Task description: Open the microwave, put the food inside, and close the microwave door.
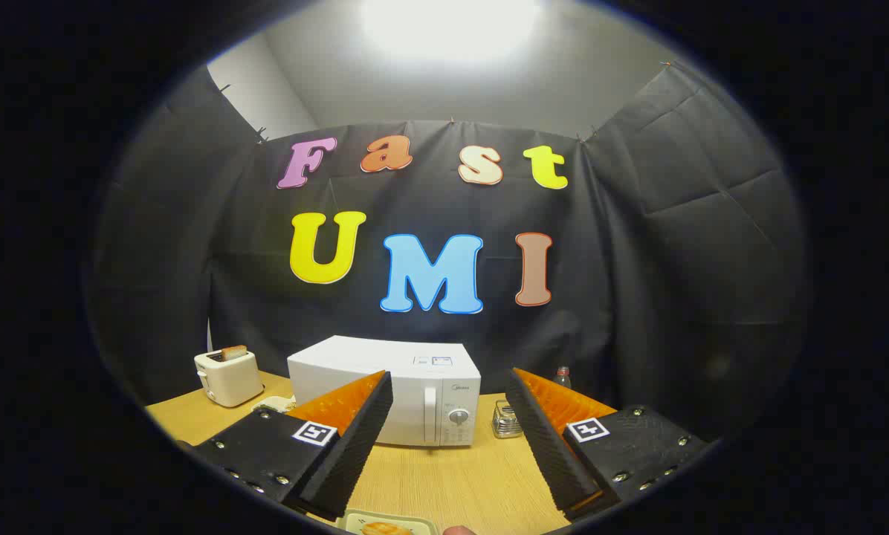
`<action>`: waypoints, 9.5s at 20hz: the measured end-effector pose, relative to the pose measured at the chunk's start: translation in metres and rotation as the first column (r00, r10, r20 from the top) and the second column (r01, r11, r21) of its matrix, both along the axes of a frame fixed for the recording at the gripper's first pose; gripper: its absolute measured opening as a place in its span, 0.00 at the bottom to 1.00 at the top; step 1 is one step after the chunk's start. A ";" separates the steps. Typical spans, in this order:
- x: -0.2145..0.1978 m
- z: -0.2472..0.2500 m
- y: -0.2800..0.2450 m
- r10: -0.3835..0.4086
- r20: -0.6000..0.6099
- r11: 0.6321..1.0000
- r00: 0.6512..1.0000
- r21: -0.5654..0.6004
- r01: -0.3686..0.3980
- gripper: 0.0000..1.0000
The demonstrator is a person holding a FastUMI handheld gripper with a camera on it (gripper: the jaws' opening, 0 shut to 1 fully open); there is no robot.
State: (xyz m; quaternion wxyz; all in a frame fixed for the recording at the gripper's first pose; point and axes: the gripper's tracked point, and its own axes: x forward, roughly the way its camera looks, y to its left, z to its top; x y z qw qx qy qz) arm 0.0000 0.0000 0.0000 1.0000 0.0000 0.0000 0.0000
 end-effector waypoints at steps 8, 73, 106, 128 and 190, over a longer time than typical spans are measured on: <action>0.008 0.008 0.009 0.012 0.023 1.000 1.000 0.013 -0.013 0.97; 0.262 -0.224 0.039 0.140 -0.336 0.990 0.931 0.050 -0.131 0.16; 0.091 -0.202 0.100 0.198 -0.411 0.979 0.890 0.038 -0.200 0.38; -0.019 -0.184 0.209 0.296 -0.390 0.952 0.872 0.041 -0.305 0.38; -0.067 -0.295 0.091 0.229 -0.684 0.963 0.693 0.055 -0.263 0.97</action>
